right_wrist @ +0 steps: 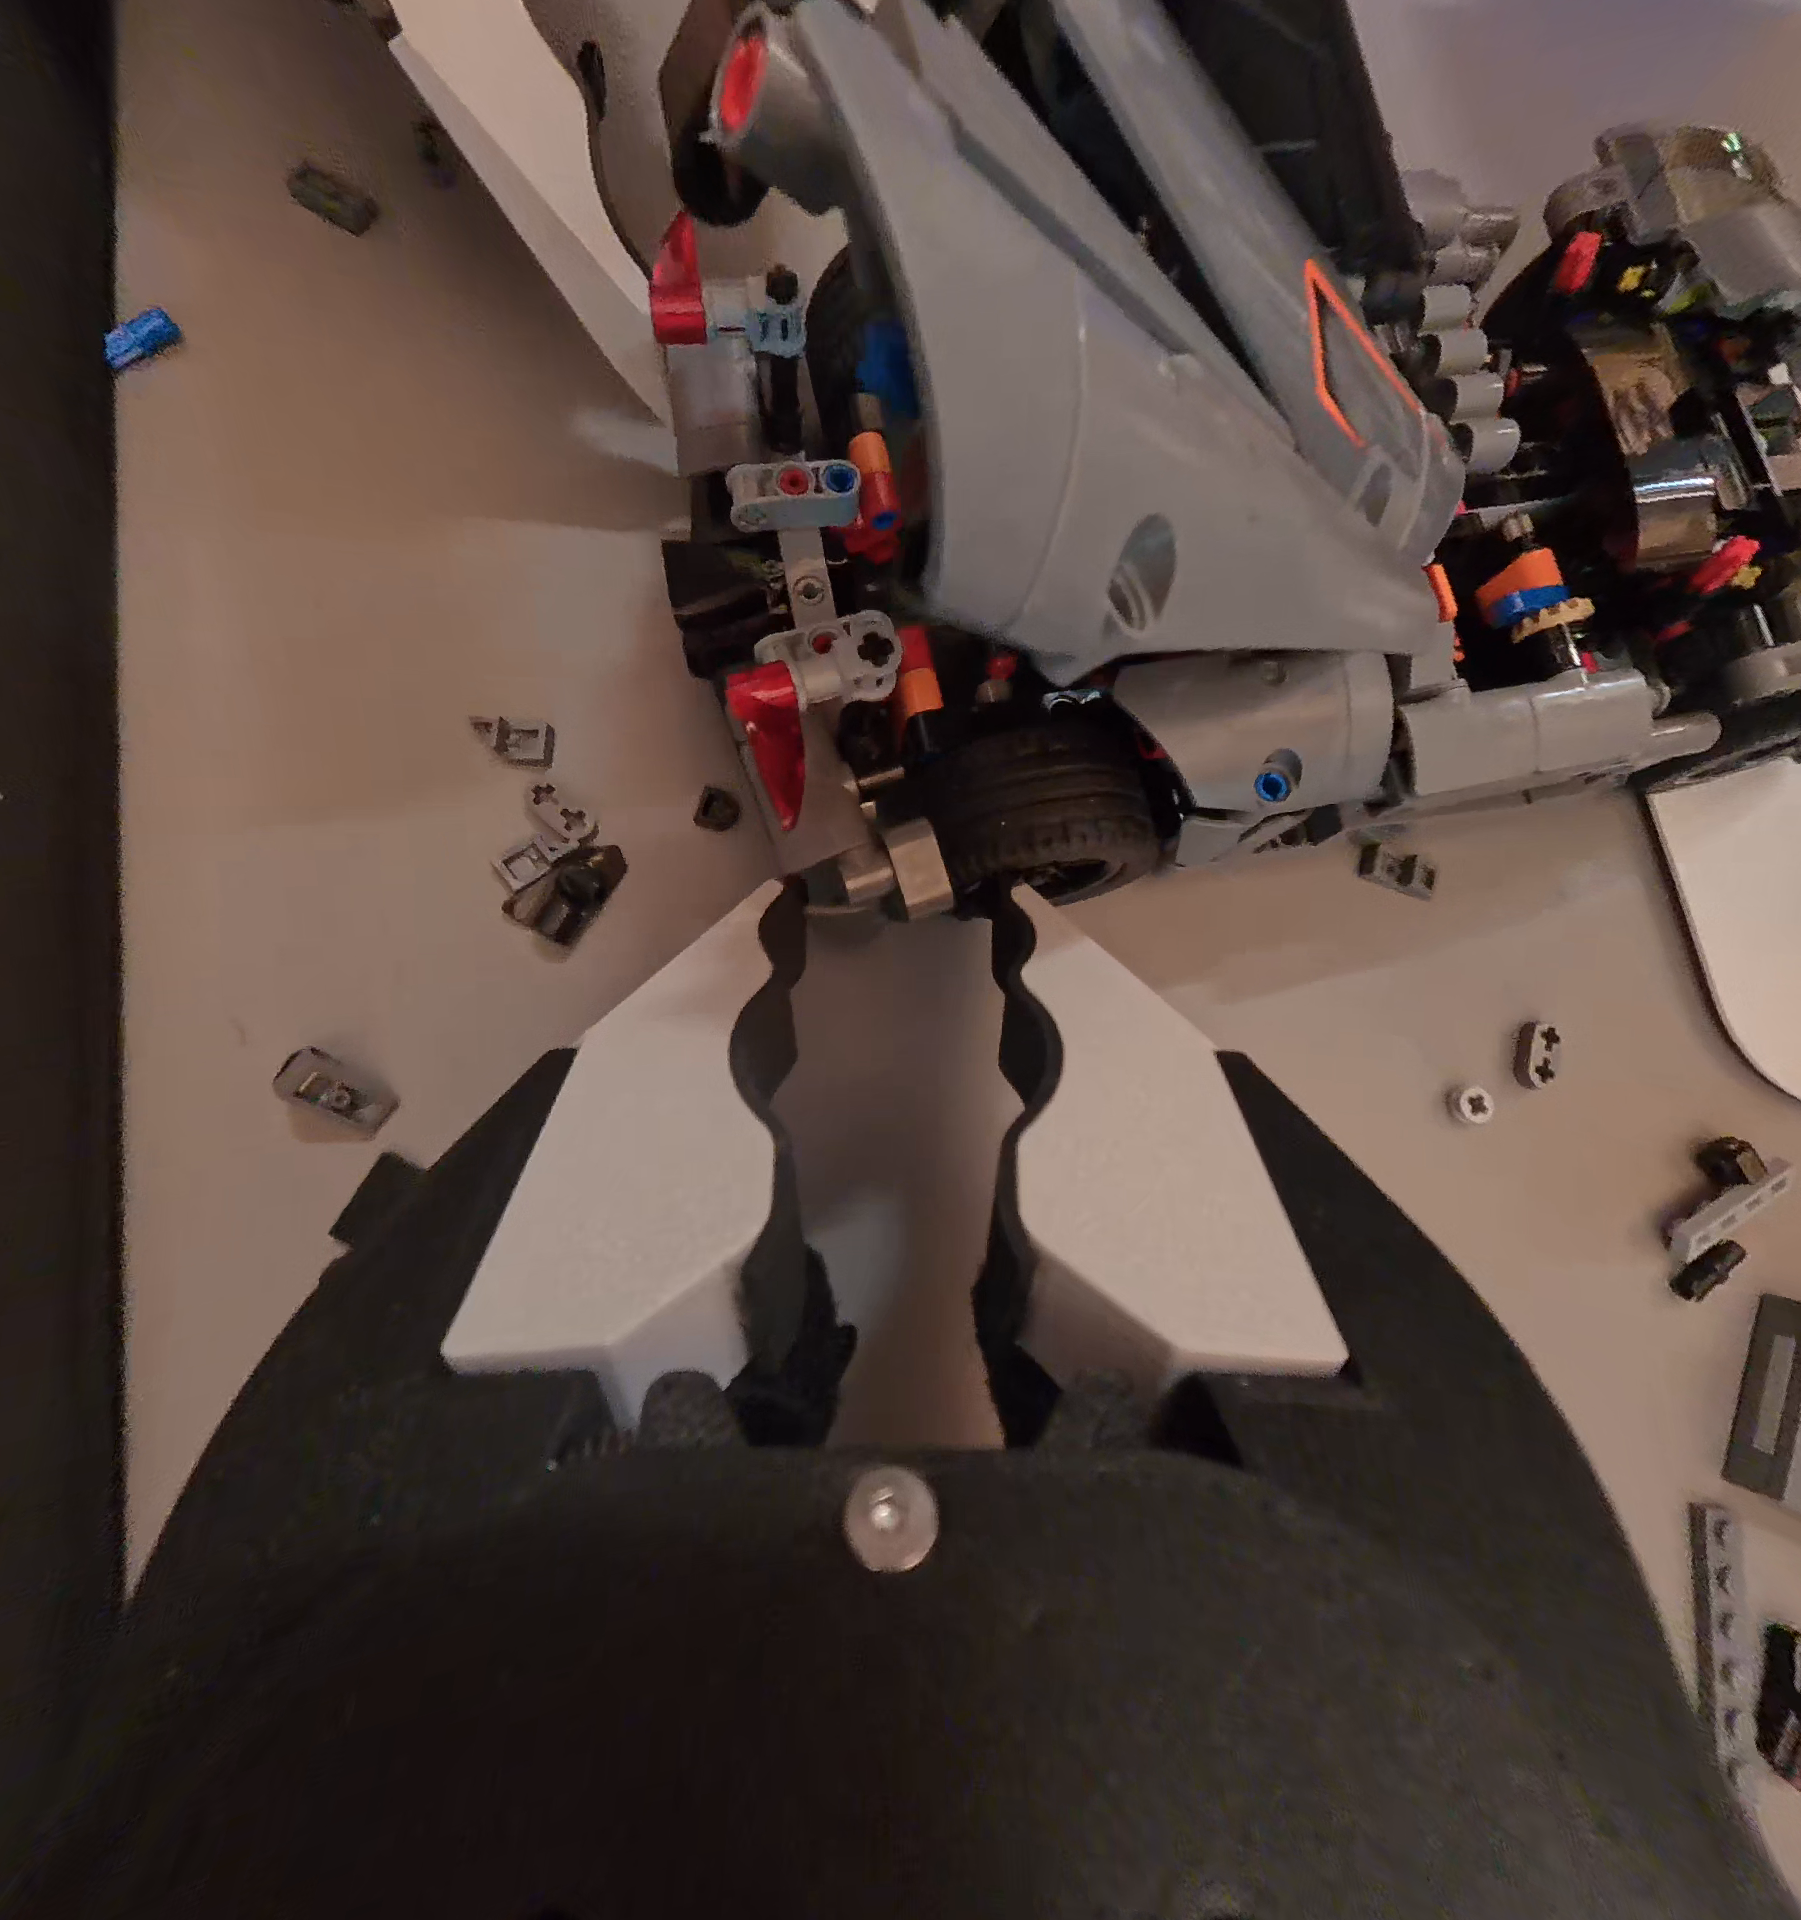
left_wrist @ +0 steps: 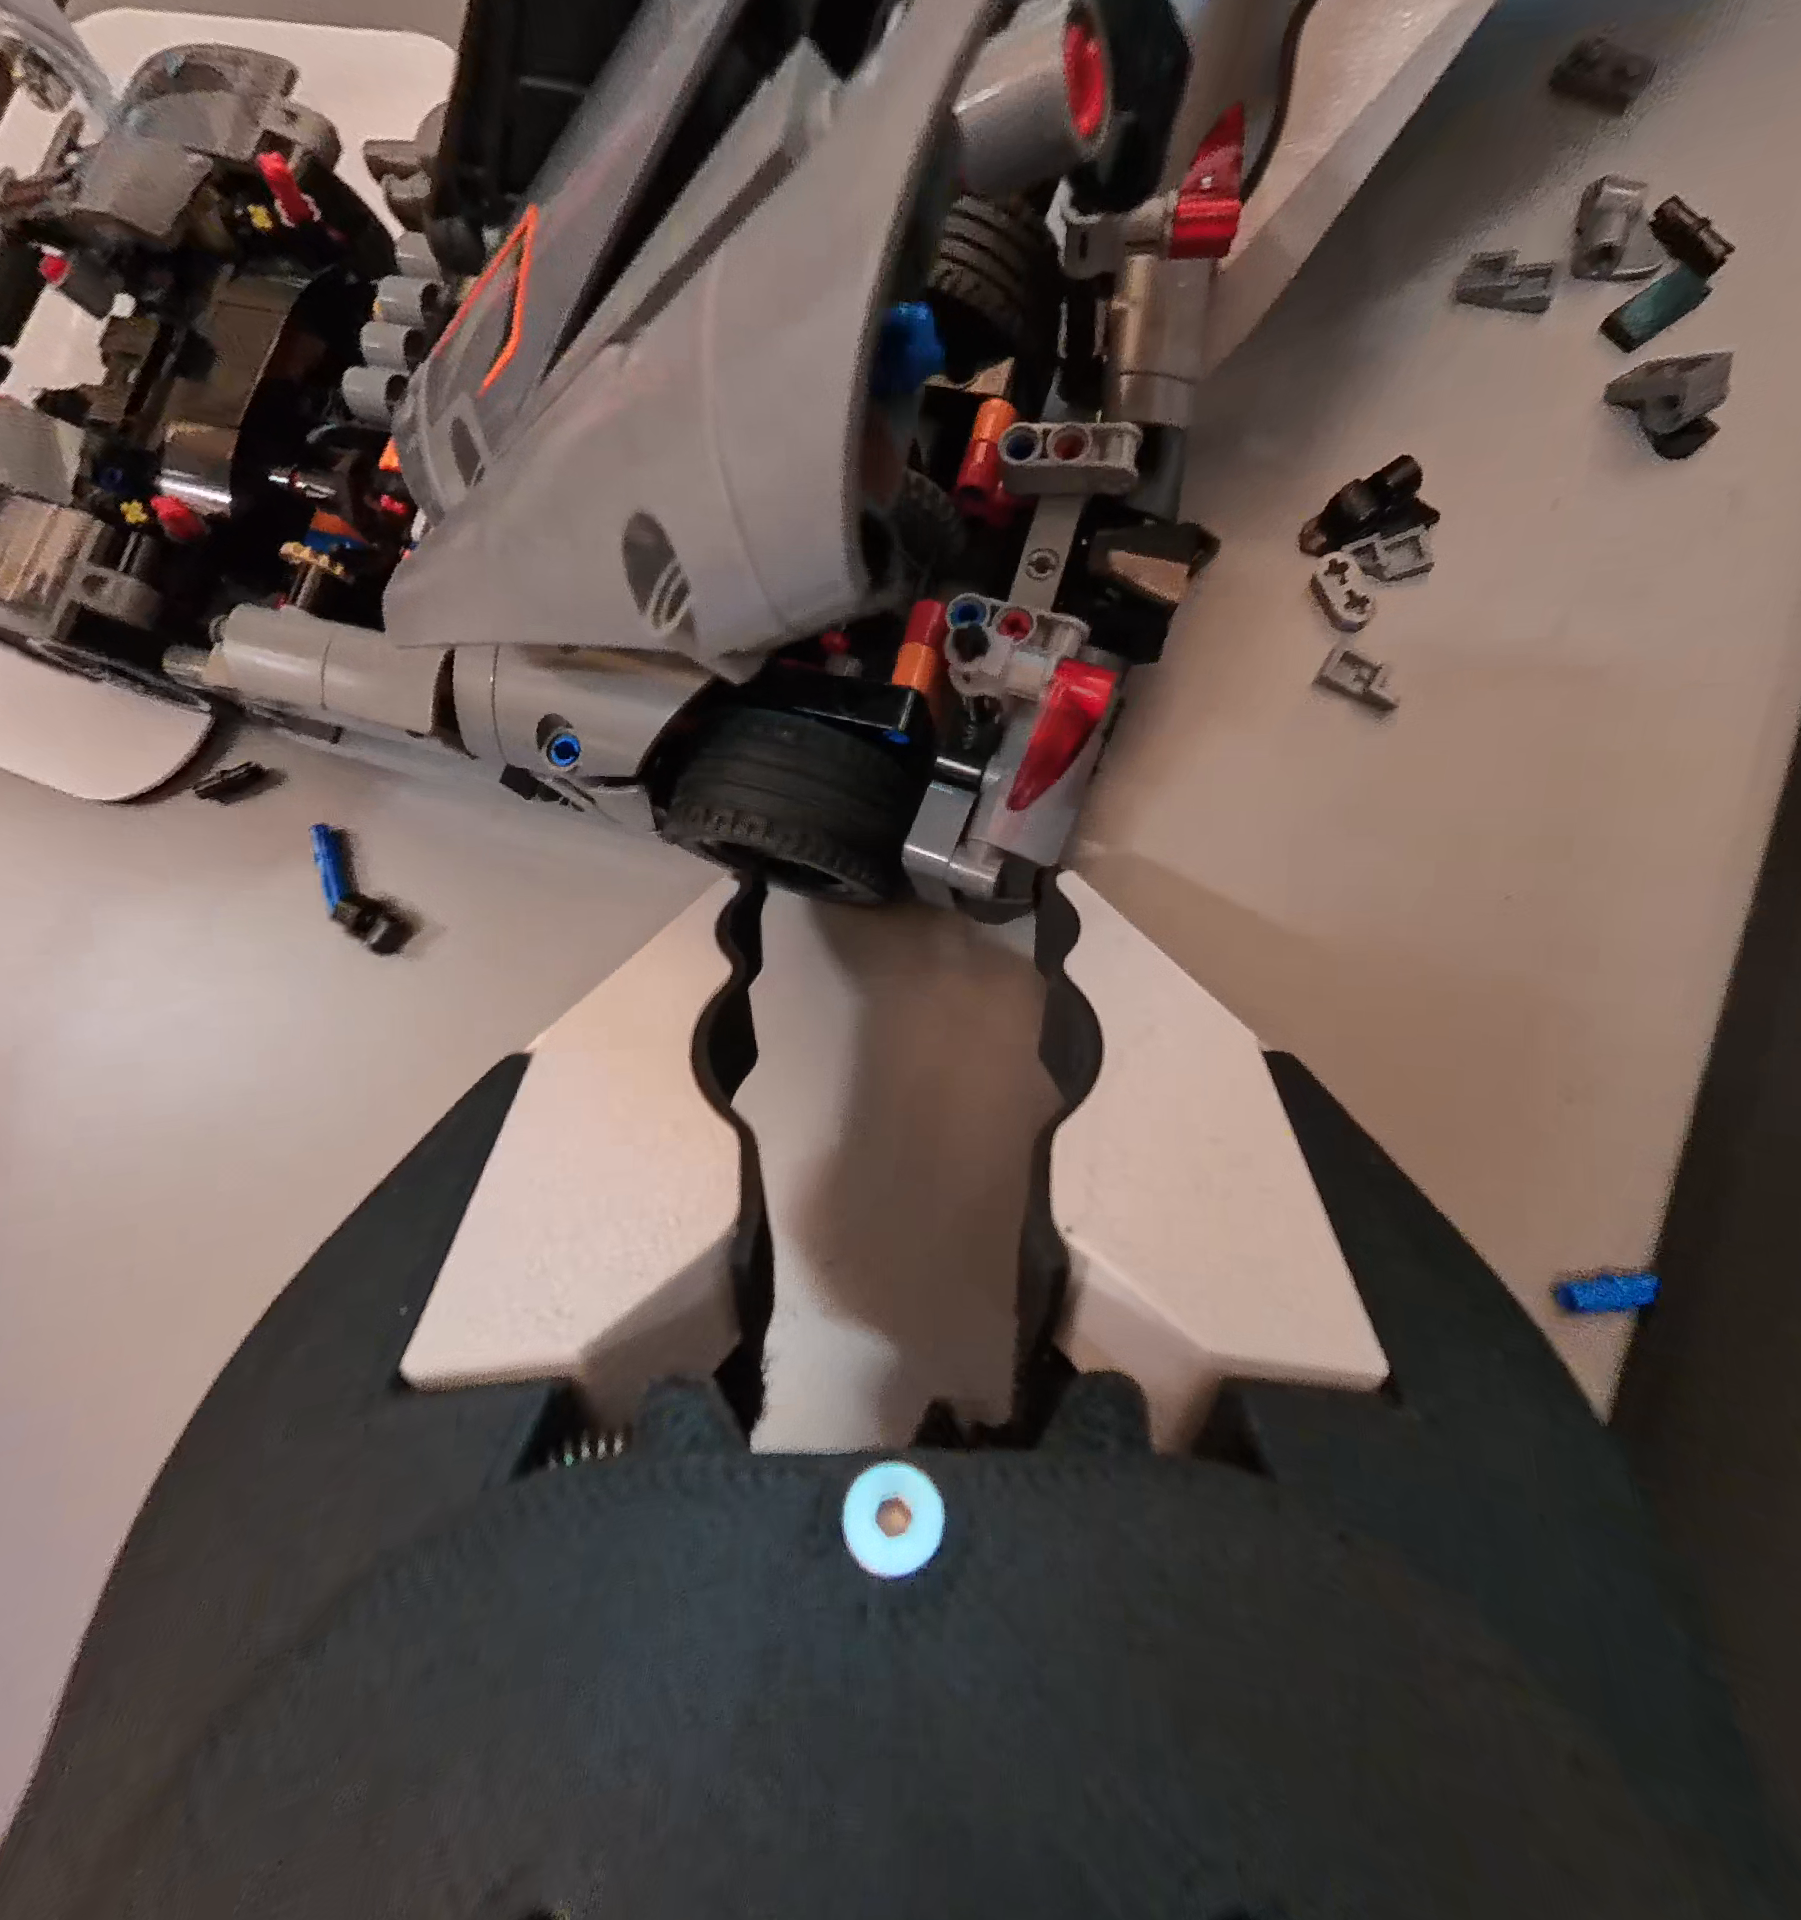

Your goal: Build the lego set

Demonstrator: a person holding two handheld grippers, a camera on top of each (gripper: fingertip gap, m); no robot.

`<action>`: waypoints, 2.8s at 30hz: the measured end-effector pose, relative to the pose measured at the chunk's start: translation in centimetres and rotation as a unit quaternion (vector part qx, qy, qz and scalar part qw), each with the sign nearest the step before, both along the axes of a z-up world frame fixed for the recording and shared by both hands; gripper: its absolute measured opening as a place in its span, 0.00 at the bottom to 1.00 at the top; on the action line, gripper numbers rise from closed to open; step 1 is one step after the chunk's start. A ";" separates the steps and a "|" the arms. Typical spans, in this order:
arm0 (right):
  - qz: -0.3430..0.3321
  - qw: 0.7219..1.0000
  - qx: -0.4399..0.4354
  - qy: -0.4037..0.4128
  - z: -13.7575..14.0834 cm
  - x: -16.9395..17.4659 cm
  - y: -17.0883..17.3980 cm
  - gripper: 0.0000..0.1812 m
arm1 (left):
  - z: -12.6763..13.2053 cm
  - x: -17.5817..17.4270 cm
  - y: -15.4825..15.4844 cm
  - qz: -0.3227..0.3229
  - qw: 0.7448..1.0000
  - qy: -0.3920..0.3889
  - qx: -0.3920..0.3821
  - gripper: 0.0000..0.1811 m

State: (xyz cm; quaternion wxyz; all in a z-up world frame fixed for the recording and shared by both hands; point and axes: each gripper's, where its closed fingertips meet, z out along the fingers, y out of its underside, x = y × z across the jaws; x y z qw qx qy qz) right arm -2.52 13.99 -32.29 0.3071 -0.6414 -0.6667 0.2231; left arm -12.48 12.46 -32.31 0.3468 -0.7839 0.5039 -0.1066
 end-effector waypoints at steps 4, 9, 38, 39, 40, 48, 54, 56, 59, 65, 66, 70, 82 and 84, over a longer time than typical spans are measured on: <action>-0.009 1.000 -0.011 0.004 0.1 -0.8 -0.4 0.18 | -0.1 -0.9 0.0 0.004 1.000 0.009 0.002 0.25; -0.011 1.000 0.011 0.001 0.0 -2.1 -0.8 0.18 | -0.1 -2.8 0.5 0.023 0.999 0.031 0.008 0.24; 0.024 0.999 -0.019 0.027 0.3 -4.3 -1.6 0.12 | -0.9 -5.4 1.5 0.069 0.997 0.009 0.019 0.14; 0.026 0.999 -0.010 0.021 0.1 -4.4 -1.6 0.12 | -0.9 -5.5 1.5 0.070 0.997 0.009 0.019 0.14; 0.028 0.999 0.000 0.016 0.0 -4.3 -1.6 0.13 | -0.9 -5.6 1.4 0.069 0.997 0.009 0.015 0.14; -0.025 0.999 -0.001 0.045 2.2 -2.4 1.1 0.13 | 2.7 -8.7 0.6 0.117 0.990 0.029 0.068 0.23; -0.085 0.991 -0.017 0.101 4.5 -0.8 4.4 0.12 | 13.5 -6.0 0.4 0.136 0.962 -0.062 0.231 0.26; -0.097 0.988 -0.029 0.114 4.7 -0.3 5.2 0.12 | 15.3 -3.2 0.0 0.104 0.962 -0.074 0.240 0.27; -0.106 0.987 -0.046 0.114 4.3 0.2 5.8 0.12 | 15.2 -0.1 0.8 0.083 0.969 -0.034 0.232 0.26; -0.110 0.983 -0.060 0.134 4.9 0.4 6.0 0.12 | 11.0 1.1 1.8 0.080 0.979 0.037 0.184 0.20; -0.109 0.983 -0.061 0.136 5.0 0.3 5.9 0.12 | 10.9 1.2 1.7 0.080 0.980 0.026 0.178 0.19; -0.100 0.984 -0.062 0.133 4.9 0.0 5.4 0.12 | 10.4 1.3 1.6 0.081 0.982 0.024 0.166 0.18; -0.084 0.986 -0.064 0.128 4.8 -0.4 4.3 0.13 | 7.8 1.3 1.0 0.078 0.986 0.049 0.138 0.15; -0.080 0.987 -0.064 0.127 4.7 -0.6 4.1 0.13 | 7.6 1.4 1.0 0.078 0.986 0.050 0.138 0.15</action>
